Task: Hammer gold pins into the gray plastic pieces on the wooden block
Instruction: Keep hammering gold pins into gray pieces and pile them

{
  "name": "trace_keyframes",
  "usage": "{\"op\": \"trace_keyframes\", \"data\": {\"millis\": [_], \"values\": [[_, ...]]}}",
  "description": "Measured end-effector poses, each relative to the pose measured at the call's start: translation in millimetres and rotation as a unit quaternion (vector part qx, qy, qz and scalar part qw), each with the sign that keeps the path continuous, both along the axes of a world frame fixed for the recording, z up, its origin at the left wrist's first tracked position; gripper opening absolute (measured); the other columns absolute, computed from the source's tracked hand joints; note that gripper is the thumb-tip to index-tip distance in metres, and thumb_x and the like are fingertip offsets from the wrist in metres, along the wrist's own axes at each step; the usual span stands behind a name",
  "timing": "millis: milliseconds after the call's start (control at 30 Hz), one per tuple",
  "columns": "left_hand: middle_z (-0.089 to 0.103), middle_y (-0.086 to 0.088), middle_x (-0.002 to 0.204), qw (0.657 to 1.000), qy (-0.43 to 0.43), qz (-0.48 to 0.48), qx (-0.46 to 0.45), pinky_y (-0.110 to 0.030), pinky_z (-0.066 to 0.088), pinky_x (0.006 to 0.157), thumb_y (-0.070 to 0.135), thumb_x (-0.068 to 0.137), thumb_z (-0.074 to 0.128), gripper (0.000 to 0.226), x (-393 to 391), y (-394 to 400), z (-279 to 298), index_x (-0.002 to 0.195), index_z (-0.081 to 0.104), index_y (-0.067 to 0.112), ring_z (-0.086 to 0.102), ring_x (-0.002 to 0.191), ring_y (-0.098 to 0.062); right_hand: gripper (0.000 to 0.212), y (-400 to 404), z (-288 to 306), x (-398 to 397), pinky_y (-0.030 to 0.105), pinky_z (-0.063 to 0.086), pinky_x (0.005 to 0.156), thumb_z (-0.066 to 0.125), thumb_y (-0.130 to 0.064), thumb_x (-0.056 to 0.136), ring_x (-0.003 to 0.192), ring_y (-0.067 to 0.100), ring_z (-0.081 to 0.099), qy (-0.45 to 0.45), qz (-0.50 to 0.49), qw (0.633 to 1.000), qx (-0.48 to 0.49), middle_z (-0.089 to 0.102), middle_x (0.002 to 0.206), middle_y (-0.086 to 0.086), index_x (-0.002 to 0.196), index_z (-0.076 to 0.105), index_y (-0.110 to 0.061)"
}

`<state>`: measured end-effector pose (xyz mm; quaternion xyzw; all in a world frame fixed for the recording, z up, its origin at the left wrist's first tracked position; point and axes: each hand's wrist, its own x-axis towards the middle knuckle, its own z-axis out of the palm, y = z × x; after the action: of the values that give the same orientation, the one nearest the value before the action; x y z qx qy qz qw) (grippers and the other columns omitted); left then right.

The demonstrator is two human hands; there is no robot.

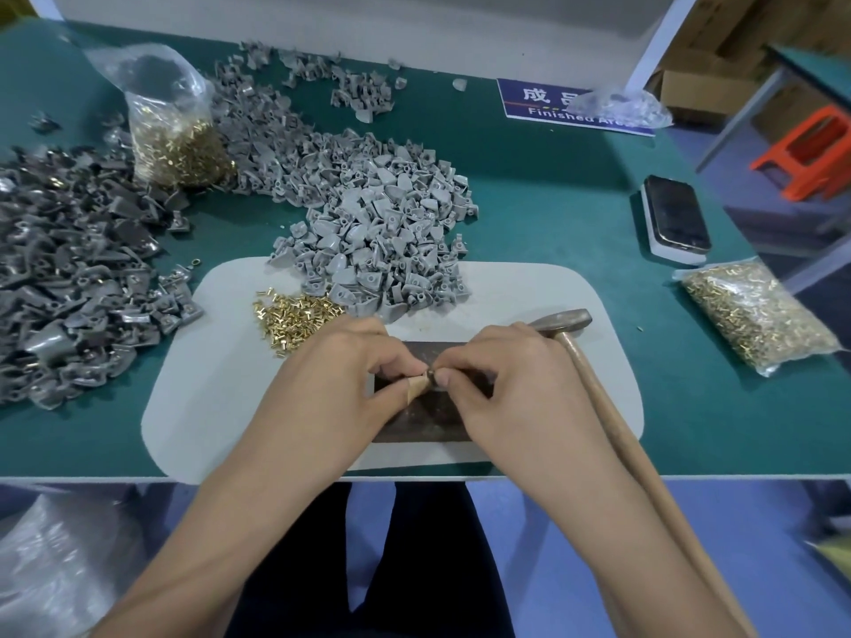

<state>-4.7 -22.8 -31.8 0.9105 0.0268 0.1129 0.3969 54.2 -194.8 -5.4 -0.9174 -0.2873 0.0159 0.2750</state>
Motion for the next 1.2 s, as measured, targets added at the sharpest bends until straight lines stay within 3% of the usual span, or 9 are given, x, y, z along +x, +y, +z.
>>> {"op": "trace_keyframes", "data": {"millis": [233,433,633,733,833,900,1000,1100,1200], "values": [[0.059,0.011,0.074,1.0,0.007,-0.001,-0.004,-0.02,0.039,0.066,0.024,0.079,0.084,0.011,2.1,2.2,-2.7,0.079,0.077,0.032,0.055,0.083,-0.007,0.013,3.4,-1.2,-8.0,0.04,0.044,0.074,0.07,-0.016,0.089,0.083,0.021,0.048,-0.046,0.01,0.999,-0.012,0.054,0.072,-0.008,0.08,0.076,-0.024],[0.063,0.013,0.08,1.0,-0.015,-0.006,-0.02,-0.027,0.043,0.072,0.024,0.082,0.081,0.009,-3.6,-0.4,-4.6,0.085,0.075,0.031,0.054,0.088,-0.008,0.013,3.4,-4.5,-10.3,0.043,0.047,0.075,0.063,-0.022,0.093,0.09,0.02,0.048,-0.041,0.009,0.999,-0.019,0.055,0.08,-0.008,0.087,0.074,-0.025],[0.063,0.014,0.08,0.999,-0.035,0.015,0.0,-0.035,0.048,0.075,0.028,0.085,0.078,0.005,-4.0,-3.2,-6.8,0.088,0.076,0.03,0.054,0.086,-0.008,0.011,0.2,-15.1,-8.7,0.041,0.051,0.072,0.07,-0.025,0.091,0.089,0.018,0.058,-0.025,-0.017,0.998,0.05,0.061,0.082,-0.01,0.093,0.077,-0.033],[0.062,0.017,0.083,0.999,-0.024,0.011,0.02,-0.036,0.049,0.077,0.034,0.086,0.075,0.005,-3.1,-0.8,-7.0,0.091,0.075,0.033,0.054,0.09,-0.006,0.012,-6.3,-15.0,-5.8,0.039,0.052,0.078,0.073,-0.025,0.091,0.089,0.014,0.06,0.002,-0.003,0.996,0.088,0.065,0.085,-0.011,0.1,0.079,-0.031],[0.061,0.019,0.084,0.999,-0.022,0.016,0.016,-0.037,0.05,0.078,0.037,0.086,0.075,0.003,-2.5,-0.4,-7.1,0.088,0.076,0.034,0.053,0.092,-0.006,0.014,-34.4,-12.4,7.3,0.032,0.051,0.083,0.07,-0.028,0.095,0.091,0.011,0.061,-0.024,-0.099,0.983,0.154,0.069,0.095,-0.013,0.106,0.078,-0.029],[0.062,0.018,0.083,0.999,-0.024,0.02,0.014,-0.036,0.049,0.077,0.036,0.086,0.076,0.001,-1.6,-0.6,-7.3,0.086,0.077,0.035,0.054,0.092,-0.005,0.019,-58.7,-17.2,18.4,0.035,0.046,0.081,0.061,-0.034,0.099,0.105,0.021,0.055,-0.073,-0.21,0.973,0.07,0.064,0.11,-0.003,0.113,0.073,-0.029],[0.063,0.018,0.08,0.999,-0.032,0.023,0.011,-0.032,0.046,0.075,0.035,0.085,0.078,0.001,-0.6,-1.5,-6.9,0.085,0.078,0.035,0.054,0.09,-0.004,0.041,-80.7,-32.6,27.4,0.041,0.04,0.083,0.054,-0.047,0.101,0.119,0.033,0.044,-0.017,-0.293,0.949,-0.117,0.052,0.125,0.013,0.131,0.059,-0.02],[0.064,0.018,0.079,0.999,-0.038,0.028,0.023,-0.033,0.046,0.073,0.037,0.084,0.079,0.002,1.8,-3.0,-6.4,0.085,0.078,0.036,0.054,0.088,-0.007,0.033,-79.8,-41.4,31.4,0.043,0.042,0.074,0.049,-0.039,0.105,0.106,0.038,0.053,0.02,-0.253,0.952,-0.173,0.054,0.119,0.014,0.121,0.055,-0.012],[0.063,0.018,0.077,0.998,-0.046,0.023,0.034,-0.037,0.048,0.072,0.038,0.082,0.079,0.005,2.4,-3.1,-4.9,0.085,0.079,0.035,0.054,0.084,-0.01,0.029,-82.8,-35.2,35.1,0.042,0.037,0.066,0.039,-0.036,0.107,0.088,0.039,0.056,-0.02,-0.232,0.959,-0.162,0.051,0.114,0.011,0.115,0.053,-0.012]]}}
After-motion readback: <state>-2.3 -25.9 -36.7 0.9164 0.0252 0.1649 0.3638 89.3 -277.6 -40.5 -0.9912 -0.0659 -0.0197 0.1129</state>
